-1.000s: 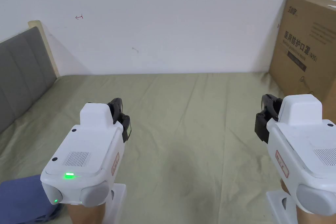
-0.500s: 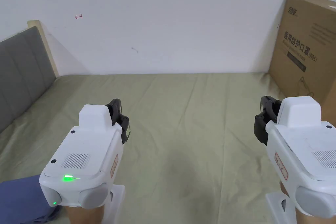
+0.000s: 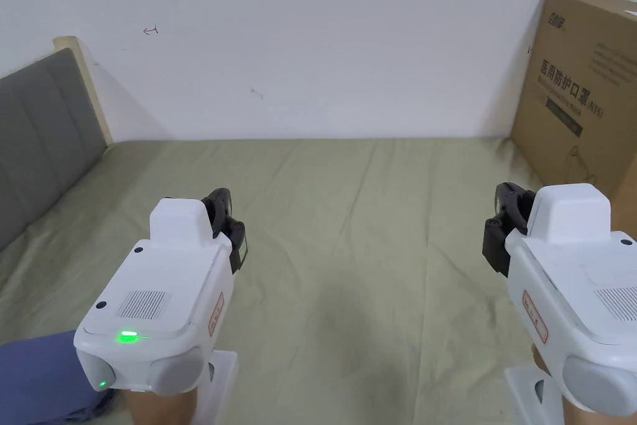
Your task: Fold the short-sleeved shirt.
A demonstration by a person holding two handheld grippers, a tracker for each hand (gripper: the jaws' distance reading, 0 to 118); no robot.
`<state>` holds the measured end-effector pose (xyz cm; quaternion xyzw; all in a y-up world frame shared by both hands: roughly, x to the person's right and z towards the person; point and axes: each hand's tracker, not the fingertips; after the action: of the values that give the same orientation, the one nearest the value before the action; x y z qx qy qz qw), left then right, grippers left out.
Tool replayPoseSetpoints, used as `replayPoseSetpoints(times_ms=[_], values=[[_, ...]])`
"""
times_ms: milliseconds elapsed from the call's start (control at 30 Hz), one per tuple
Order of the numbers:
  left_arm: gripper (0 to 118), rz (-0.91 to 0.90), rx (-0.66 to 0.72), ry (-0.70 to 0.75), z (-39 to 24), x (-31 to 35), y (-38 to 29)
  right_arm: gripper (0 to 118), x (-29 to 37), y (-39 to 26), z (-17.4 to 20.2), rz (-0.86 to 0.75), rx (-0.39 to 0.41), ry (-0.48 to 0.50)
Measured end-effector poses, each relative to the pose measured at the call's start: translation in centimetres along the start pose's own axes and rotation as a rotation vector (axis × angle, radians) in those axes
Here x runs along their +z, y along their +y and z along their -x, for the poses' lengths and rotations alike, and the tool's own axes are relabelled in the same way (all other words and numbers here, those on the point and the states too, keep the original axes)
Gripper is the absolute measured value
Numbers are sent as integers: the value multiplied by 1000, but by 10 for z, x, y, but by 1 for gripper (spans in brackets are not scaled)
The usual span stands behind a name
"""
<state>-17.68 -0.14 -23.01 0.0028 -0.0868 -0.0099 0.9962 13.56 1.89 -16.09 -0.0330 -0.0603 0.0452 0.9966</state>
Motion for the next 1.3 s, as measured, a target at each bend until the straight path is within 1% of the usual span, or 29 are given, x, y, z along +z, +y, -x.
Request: replayPoseSetpoints(times_ms=[667,733,800,833,867,900,933,967,1000,1033,1100,1200,1300], values=[[0,4,9,9,3,0,-1,0,0,-1,1,8,1,-6],[8,-1,9,14,3,0,-1,1,0,-1,0,9,-4,-6],[13,6,10,12,4,0,-1,2,0,-2,0,15,-8,-4],[25,8,11,10,5,0,-1,5,0,-2,-1,19,-9,-7],[45,7,9,15,5,0,-1,14,0,-2,-1,21,-12,-5],[68,7,5,21,5,-1,-2,35,0,-2,-2,23,-16,-3],[94,5,3,31,4,-1,-3,69,0,-2,-2,26,-17,-4],[111,7,-1,53,3,-2,-4,89,0,-3,-3,28,-20,0],[118,8,-1,50,3,-2,-4,99,0,-3,-3,23,-20,0],[118,-7,-13,49,4,2,-5,103,1,-4,-2,17,-20,-6],[118,0,-4,42,3,2,-4,106,1,-5,-2,16,-12,-24],[118,2,-15,45,2,2,-5,116,0,-6,-3,23,-20,-26],[118,-2,-20,57,2,2,-5,118,2,-7,-4,14,-32,-26]])
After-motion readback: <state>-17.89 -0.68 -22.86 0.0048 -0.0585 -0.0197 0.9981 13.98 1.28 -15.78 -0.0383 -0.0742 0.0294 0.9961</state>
